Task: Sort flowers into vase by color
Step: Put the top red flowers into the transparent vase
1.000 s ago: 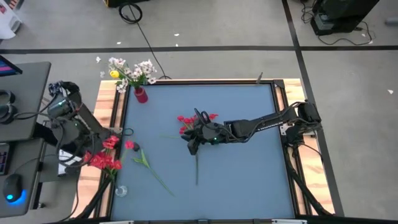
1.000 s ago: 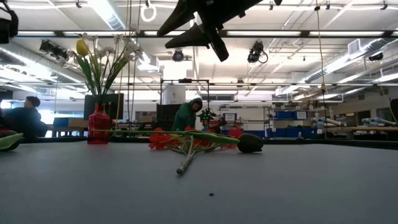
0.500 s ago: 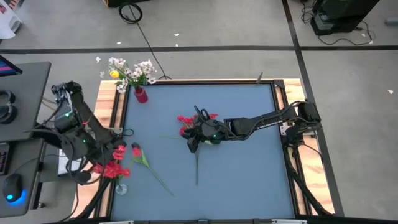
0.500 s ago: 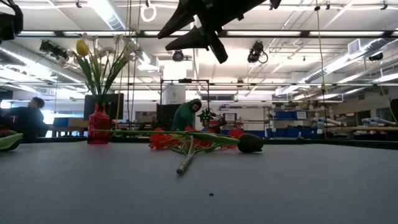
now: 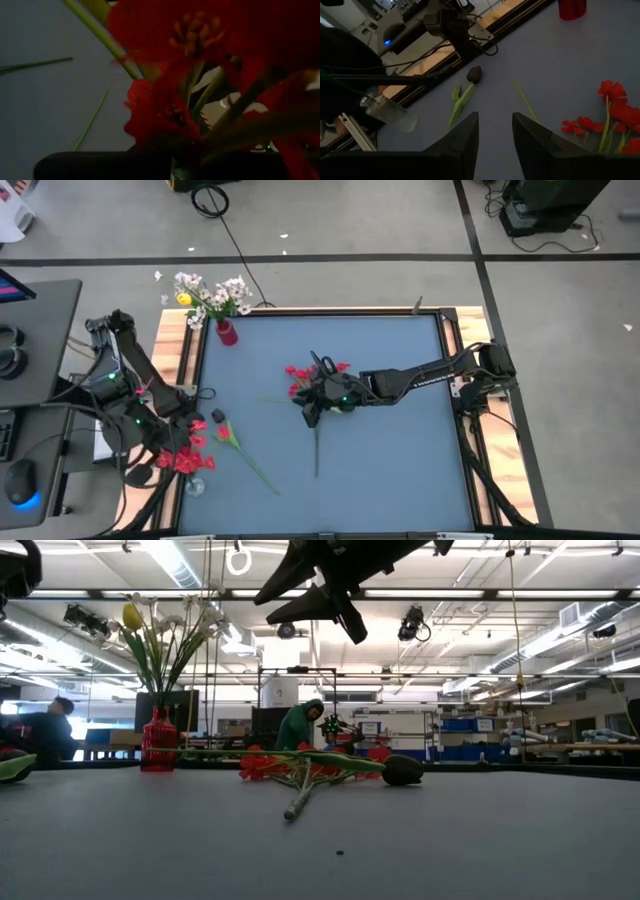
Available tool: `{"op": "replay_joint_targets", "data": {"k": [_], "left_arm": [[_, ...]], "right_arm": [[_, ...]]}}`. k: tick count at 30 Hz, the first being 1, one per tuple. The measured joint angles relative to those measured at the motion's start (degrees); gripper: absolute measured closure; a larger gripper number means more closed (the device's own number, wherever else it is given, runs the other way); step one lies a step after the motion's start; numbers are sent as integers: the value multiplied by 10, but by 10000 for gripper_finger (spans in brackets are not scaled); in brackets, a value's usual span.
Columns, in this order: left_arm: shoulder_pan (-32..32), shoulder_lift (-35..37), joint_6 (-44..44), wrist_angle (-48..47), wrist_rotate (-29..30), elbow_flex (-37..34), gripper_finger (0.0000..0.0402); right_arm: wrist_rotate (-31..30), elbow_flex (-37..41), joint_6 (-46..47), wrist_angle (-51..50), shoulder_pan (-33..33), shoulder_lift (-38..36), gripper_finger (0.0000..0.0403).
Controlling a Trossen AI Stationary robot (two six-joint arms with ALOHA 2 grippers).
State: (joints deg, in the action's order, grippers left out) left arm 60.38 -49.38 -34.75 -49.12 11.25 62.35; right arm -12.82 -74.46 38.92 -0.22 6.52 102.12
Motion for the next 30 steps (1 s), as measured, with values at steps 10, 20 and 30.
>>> {"op": "replay_joint_targets", "data": {"k": [10,20,30], "left_arm": [[0,-29,-42,1,29,0,329],[45,-32,-162,5,32,0,235],[106,-32,-231,4,21,0,185]], "right_arm": [[25,0,-1,-9,0,0,275],[40,0,-1,-24,0,0,275],[55,0,-18,-29,0,0,274]]}}
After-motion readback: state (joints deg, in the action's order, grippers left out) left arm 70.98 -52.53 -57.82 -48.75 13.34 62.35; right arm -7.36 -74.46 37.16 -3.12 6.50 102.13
